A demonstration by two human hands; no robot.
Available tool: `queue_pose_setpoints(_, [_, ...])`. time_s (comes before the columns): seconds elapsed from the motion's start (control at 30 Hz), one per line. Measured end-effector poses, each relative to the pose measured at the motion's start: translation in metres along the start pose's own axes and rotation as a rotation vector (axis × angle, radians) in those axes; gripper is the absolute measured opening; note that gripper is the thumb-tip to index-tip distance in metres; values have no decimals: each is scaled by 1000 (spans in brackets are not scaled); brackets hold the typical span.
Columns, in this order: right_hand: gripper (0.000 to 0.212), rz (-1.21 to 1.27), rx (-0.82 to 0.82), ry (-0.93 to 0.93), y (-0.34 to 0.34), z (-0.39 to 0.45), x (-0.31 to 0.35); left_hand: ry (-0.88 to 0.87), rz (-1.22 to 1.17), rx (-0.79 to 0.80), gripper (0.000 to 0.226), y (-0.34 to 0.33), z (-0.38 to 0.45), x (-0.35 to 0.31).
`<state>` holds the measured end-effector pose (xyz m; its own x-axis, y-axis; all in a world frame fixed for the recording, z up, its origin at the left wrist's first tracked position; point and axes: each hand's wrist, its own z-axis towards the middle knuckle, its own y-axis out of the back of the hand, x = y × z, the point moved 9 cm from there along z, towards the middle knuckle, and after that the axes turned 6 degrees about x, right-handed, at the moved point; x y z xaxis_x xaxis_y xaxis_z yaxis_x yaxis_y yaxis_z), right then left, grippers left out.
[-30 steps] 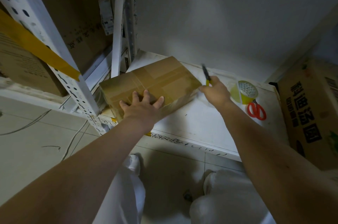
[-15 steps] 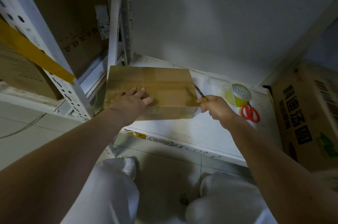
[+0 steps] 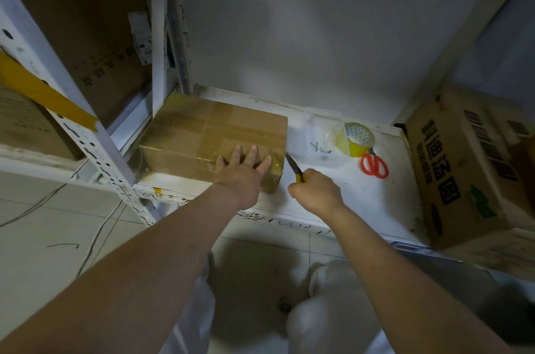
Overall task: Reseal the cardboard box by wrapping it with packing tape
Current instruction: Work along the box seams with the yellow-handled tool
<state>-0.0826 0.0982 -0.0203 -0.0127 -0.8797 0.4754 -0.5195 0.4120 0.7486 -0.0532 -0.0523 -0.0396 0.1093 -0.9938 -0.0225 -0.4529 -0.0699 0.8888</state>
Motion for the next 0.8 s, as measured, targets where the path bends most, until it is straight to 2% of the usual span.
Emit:
queue_pose_setpoints(0.23, [32,-329,-63,-24,-11,-20,13,26,6,8,83,3,0,0])
queue_pose_setpoints(0.47, [42,-355,-12,-118,-14,-24,22,36,12,10,85,1,0,1])
queue_pose_setpoints(0.63, [39,-348,42,-148,-19,-20,29,40,35,10,88,1,-1,0])
queue_pose_setpoints(0.8, [35,-418,82,-92,-23,-18,40,37,50,14,91,3,-3,-2])
